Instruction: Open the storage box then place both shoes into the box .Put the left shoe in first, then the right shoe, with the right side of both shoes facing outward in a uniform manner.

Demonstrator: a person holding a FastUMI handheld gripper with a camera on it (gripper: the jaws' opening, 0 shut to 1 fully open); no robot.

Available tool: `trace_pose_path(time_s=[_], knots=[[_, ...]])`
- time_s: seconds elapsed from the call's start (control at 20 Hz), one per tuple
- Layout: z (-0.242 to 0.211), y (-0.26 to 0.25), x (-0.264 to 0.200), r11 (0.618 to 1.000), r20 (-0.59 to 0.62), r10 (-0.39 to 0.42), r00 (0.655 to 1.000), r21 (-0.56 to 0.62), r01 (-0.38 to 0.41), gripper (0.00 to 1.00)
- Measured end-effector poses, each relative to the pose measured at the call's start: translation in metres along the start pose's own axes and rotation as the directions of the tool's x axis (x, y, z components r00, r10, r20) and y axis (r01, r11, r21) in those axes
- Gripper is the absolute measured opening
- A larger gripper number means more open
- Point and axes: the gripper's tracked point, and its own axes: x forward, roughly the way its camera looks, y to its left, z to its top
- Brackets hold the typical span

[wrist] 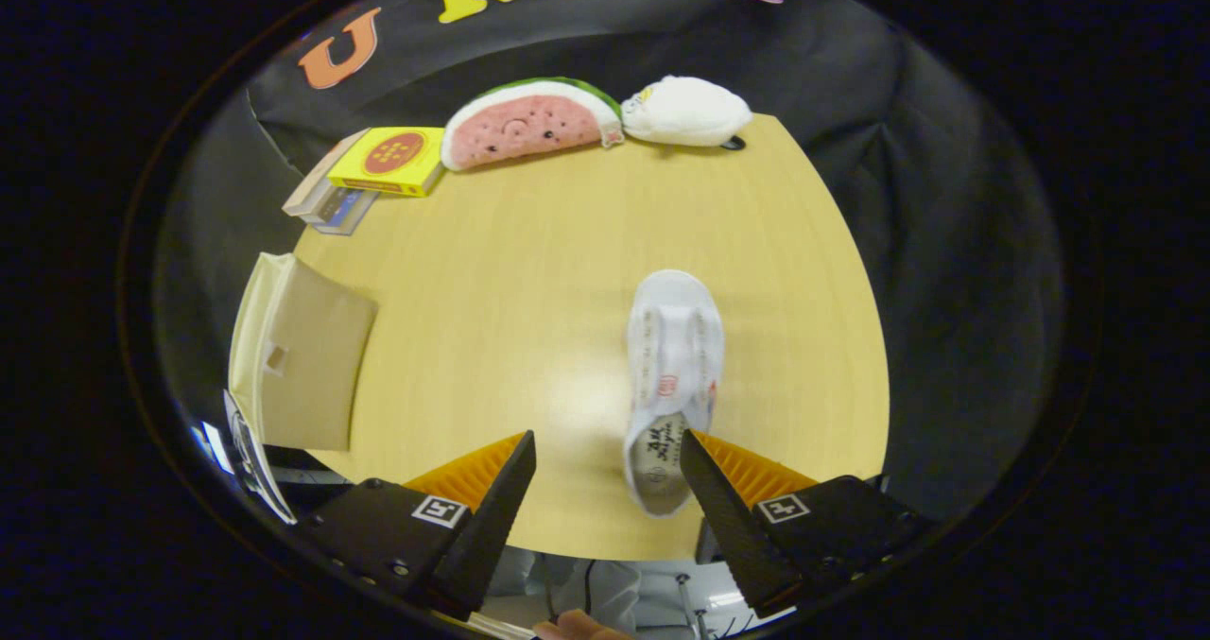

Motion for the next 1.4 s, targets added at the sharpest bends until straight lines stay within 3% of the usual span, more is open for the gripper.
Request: trace_pose_path(time_s=[0.2,0.5,0.6,0.8,0.9,1.0,1.1,1.15,1.25,1.4], knots=[[-0.012,-0.054,0.015,0.997,-0.035,-0.079,0.996,-0.021,0.078,0.95],[-0.013,-0.067,0.057,0.994,-0.080,-0.082,0.993,-0.078,0.076,0.83],[-0.010,-0.064,0.068,0.995,-0.099,-0.078,0.992,-0.076,0.071,0.84],[-0.007,-0.057,0.085,0.996,-0.134,-0.061,0.989,-0.076,0.051,0.61],[-0.008,-0.050,0.091,0.997,-0.151,-0.041,0.988,-0.071,0.030,0.59],[-0.004,-0.047,0.091,0.999,-0.148,-0.030,0.988,-0.033,0.025,0.24],[-0.005,-0.048,0.092,1.000,-0.142,-0.022,0.990,-0.022,0.019,0.30],[-0.002,-0.057,0.097,0.998,-0.126,-0.062,0.990,-0.028,0.059,0.30],[-0.003,-0.060,0.095,0.996,-0.124,-0.028,0.992,0.083,0.039,0.01],[-0.007,-0.057,0.095,0.986,-0.115,0.054,0.992,0.166,-0.034,0.02]])
